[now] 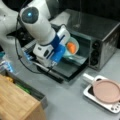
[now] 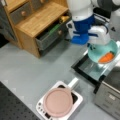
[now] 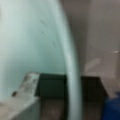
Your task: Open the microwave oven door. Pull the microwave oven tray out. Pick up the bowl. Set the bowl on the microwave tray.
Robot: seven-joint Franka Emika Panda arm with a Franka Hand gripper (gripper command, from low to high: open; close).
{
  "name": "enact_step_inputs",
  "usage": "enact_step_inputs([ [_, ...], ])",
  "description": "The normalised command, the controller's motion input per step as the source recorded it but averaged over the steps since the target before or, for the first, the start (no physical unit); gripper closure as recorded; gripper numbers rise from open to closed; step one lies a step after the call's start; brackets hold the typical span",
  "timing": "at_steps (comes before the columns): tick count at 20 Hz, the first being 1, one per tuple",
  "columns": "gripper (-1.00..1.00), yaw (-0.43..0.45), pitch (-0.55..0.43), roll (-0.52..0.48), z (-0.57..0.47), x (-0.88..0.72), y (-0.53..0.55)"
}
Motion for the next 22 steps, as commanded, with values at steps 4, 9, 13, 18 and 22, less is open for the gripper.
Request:
enact_step_inputs([
  [4, 1.0, -0.271, -0.262, 0.007, -0.23, -0.38, 0.53],
  [9, 1.0, -0.263, -0.283, -0.023, -0.25, -0.3, 0.48],
  [13, 1.0, -0.245, -0.264, 0.029, -0.25, -0.27, 0.36],
  [18, 1.0, -0.198, -0.229, 0.078, -0.22, -0.25, 0.19],
  [22, 1.0, -0.132, -0.214, 0.096, -0.19, -0.23, 0.04],
])
